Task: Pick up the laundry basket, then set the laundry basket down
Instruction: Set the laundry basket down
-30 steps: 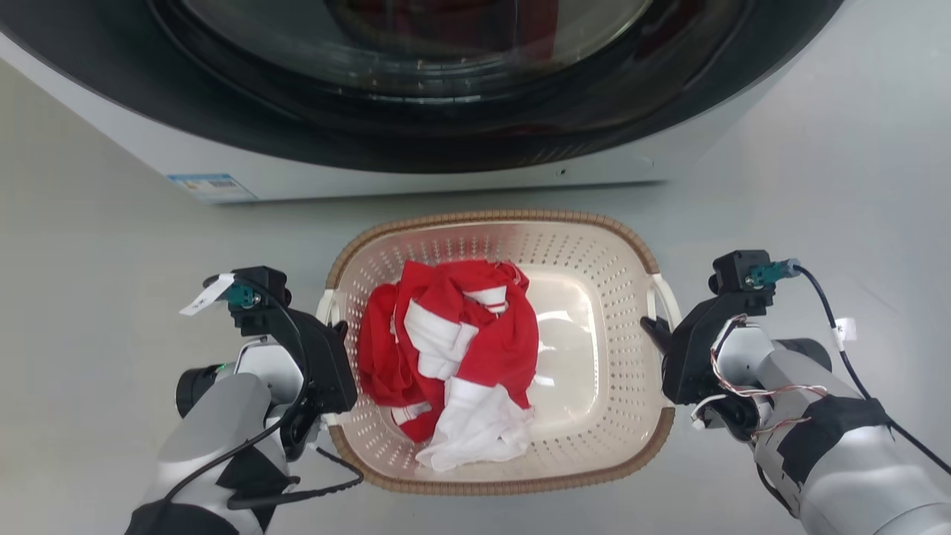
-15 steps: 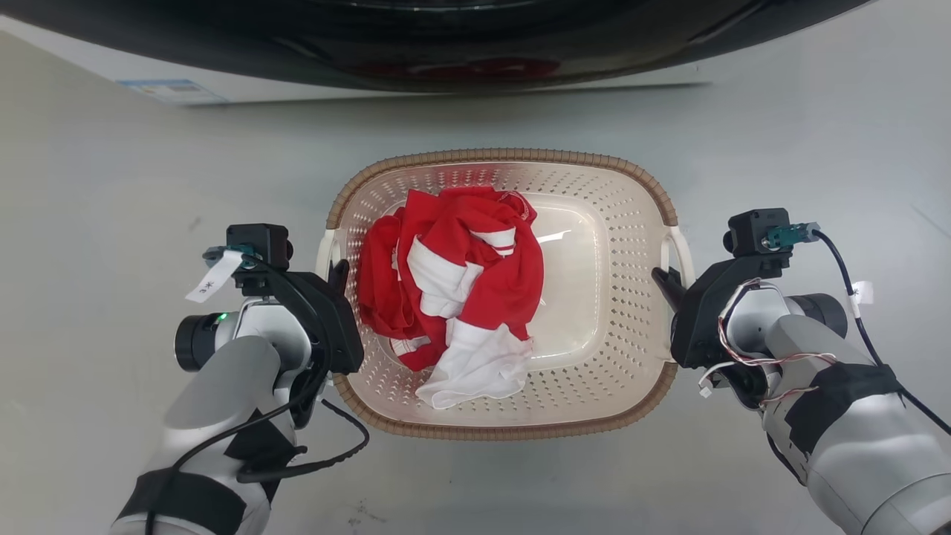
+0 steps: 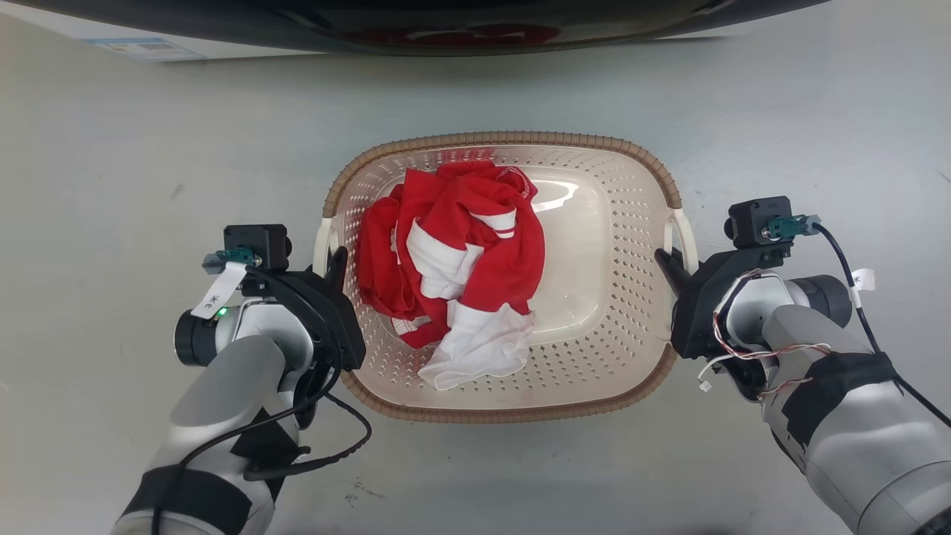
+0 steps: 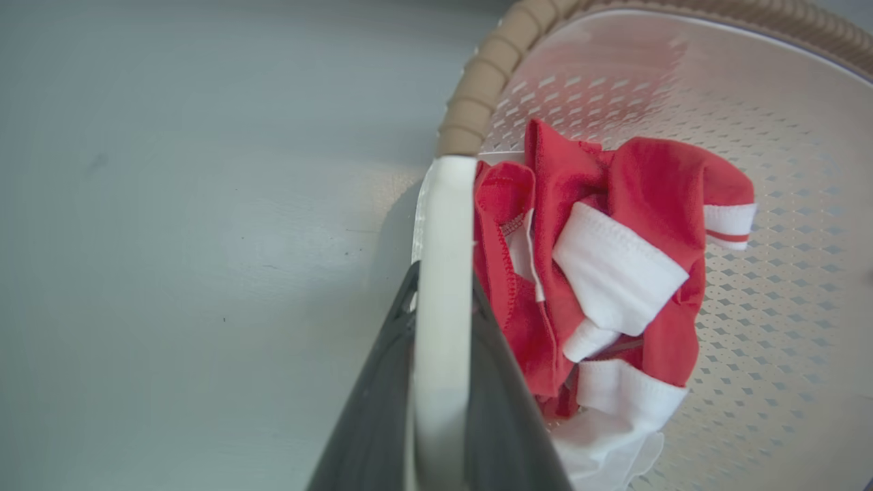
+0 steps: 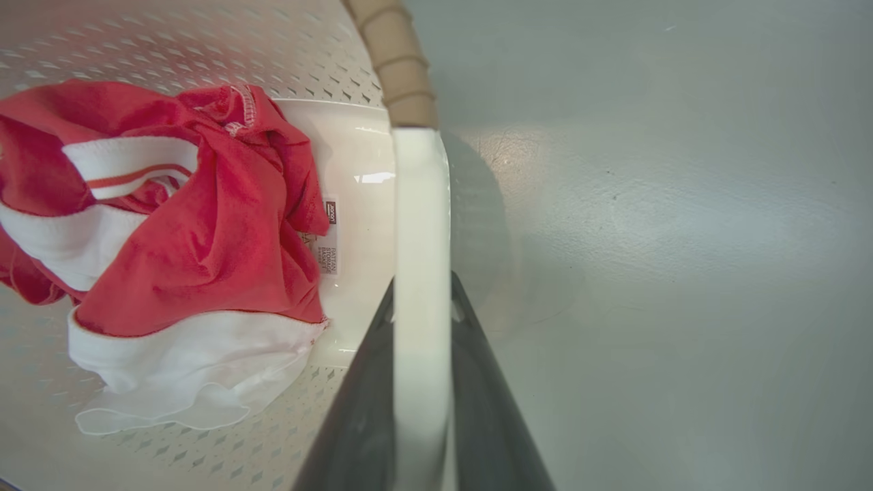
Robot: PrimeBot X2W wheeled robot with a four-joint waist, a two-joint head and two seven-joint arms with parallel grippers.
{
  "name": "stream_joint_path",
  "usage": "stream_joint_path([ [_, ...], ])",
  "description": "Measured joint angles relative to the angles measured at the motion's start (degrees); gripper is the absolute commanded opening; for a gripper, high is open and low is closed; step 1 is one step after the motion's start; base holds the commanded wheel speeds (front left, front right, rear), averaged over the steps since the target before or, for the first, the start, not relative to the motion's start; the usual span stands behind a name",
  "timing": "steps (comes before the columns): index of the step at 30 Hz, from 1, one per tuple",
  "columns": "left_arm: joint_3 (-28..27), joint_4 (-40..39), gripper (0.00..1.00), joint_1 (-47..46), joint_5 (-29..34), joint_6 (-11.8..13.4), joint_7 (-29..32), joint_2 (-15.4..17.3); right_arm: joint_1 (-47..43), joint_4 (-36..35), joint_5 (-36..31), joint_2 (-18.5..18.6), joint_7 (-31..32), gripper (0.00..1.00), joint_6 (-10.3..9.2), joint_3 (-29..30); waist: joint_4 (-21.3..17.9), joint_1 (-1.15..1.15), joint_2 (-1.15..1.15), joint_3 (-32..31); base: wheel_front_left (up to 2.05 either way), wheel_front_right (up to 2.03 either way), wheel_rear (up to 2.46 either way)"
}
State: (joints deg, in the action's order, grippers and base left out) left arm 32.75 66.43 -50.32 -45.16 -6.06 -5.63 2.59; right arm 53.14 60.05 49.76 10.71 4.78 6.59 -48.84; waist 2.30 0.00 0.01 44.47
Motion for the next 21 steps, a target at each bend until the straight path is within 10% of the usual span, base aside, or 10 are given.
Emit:
stream_joint_path([
  [21, 0.93, 2.43, 0.0, -0.89, -0.79, -0.52, 0.59, -0.7, 1.05, 2.52, -0.13, -0.48, -2.94, 0.0, 0.31, -1.29, 0.3, 0.0, -0.01, 1.17, 0.0, 0.0, 0.0],
])
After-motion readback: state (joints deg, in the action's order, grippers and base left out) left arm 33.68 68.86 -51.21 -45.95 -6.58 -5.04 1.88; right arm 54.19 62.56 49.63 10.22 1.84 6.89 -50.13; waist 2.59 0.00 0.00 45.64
